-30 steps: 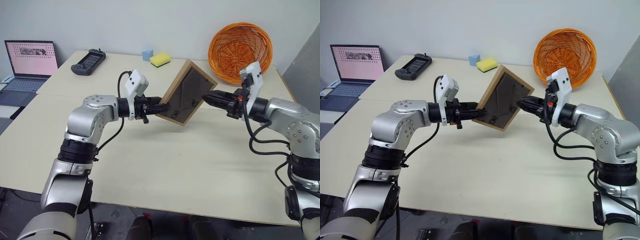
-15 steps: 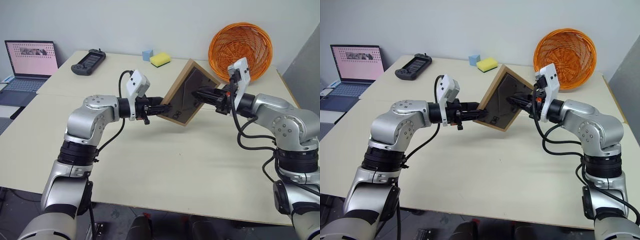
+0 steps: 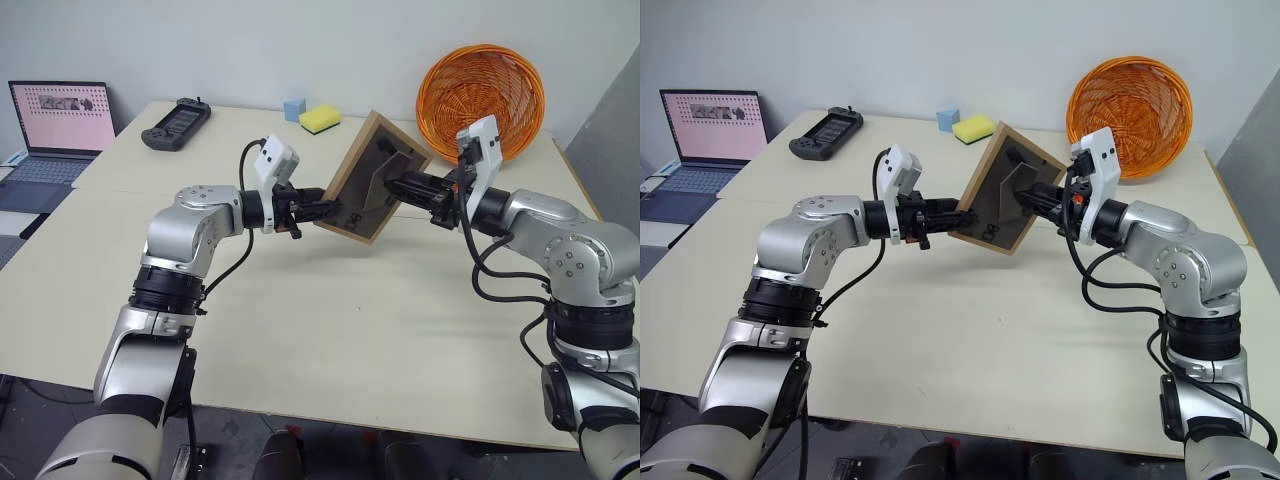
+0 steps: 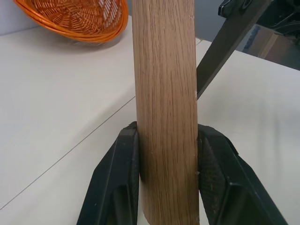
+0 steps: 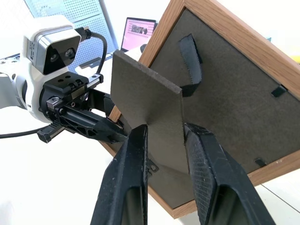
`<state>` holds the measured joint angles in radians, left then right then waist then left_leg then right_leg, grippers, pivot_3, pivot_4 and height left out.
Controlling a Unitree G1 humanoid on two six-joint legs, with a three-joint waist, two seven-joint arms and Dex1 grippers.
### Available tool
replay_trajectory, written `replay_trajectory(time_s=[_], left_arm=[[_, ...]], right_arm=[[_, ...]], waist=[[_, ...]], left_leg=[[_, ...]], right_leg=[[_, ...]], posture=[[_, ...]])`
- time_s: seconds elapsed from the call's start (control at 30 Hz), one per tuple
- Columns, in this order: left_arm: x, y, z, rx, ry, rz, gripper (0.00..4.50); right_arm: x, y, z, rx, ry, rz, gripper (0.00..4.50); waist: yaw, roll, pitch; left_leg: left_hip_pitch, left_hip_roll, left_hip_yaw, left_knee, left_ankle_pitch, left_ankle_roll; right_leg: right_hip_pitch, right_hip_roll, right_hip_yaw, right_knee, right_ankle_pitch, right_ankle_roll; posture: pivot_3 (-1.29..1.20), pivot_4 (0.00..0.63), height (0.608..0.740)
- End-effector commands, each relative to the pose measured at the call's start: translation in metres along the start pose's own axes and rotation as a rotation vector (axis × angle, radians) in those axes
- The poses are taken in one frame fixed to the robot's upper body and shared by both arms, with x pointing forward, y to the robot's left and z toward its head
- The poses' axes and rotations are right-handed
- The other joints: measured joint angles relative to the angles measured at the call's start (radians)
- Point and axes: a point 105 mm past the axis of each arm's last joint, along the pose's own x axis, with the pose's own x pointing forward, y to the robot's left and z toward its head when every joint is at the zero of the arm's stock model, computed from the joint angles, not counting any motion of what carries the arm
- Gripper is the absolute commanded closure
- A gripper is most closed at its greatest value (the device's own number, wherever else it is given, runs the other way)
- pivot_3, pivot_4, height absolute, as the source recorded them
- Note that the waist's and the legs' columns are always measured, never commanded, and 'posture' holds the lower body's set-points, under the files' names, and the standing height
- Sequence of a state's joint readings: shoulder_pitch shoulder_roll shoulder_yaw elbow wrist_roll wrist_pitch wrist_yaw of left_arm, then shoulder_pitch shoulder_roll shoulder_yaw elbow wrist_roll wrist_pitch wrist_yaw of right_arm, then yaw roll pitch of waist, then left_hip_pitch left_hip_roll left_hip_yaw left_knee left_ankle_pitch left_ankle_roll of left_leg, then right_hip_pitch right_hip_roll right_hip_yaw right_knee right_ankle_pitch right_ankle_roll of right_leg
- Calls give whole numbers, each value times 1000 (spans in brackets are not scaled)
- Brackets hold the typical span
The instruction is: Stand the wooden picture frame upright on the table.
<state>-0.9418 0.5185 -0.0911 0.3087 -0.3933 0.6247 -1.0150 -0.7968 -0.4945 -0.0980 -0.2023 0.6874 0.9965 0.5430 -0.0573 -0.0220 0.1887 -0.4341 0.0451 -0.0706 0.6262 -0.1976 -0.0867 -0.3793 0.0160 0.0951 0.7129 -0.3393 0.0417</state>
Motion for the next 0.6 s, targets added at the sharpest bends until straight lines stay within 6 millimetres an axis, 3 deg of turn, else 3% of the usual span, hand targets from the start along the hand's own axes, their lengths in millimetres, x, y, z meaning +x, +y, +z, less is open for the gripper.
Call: replay_trajectory(time_s=[0.03,0.4,0.6], left_arm=[[-2,1,27,68,-69,11,3185],[-5,11,39,37,-106,45,3185],[-4,4,40,34,-109,15,3185]], right_arm=[[-2,13,14,-36,-52,45,3266],[-2,11,9,-48,-42,18,3266],[-4,1,0,-99,2,-30,3266]], waist=[[0,0,0],[0,0,0],[0,0,0]], left_leg=[[0,0,0,0,0,0],[0,0,0,0,0,0],[0,0,0,0,0,0]], right_leg=[[0,0,0,0,0,0],[0,0,0,0,0,0],[0,0,0,0,0,0]], posture=[[0,150,740],[0,150,740],[0,150,740]])
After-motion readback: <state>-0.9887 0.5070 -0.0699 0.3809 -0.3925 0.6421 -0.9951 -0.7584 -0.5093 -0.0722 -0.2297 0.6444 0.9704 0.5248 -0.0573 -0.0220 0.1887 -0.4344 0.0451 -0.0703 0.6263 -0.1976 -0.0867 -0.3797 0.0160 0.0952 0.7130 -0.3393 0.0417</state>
